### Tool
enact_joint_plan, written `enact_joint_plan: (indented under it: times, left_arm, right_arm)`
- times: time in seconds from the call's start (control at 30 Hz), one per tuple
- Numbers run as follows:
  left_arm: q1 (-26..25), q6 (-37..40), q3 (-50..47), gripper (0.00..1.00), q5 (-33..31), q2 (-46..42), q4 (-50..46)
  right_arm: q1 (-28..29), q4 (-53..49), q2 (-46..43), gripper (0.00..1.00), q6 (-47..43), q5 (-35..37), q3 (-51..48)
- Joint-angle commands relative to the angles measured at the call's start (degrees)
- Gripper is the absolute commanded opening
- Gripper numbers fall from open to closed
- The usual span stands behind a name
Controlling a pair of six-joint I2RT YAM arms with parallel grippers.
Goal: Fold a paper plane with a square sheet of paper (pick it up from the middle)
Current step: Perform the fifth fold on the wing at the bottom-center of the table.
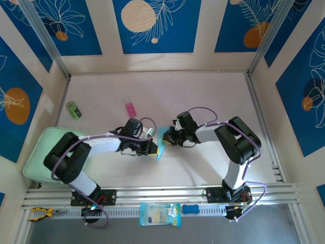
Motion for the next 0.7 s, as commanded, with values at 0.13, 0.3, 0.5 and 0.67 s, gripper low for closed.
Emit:
enact_joint_plan:
  times: [0.13,0.3,0.5,0.67]
  left_arm:
    - [-1.8,-1.3,6.1,0.04,2.6,6.4,3.1]
    - [-1.9,1.6,9.0,0.04,0.4,9.8,-1.0]
    - [-2.3,3.6,8.4,0.04,-1.4,12.4,-3.7]
    - [-2.5,2.7,5.8,0.04,-1.3,12.7,-2.2]
  right_arm:
    - [0.9,-6.8,2.9,0.14,0.2,4.2,-1.0]
    - [1.0,-6.7,3.0,0.14,0.2,4.2,-1.0]
    - [1.0,-6.9,3.1,0.14,0.3,4.3,-1.1]
    - [0.9,-7.0,3.2,0.14,0.2,4.3,-1.1]
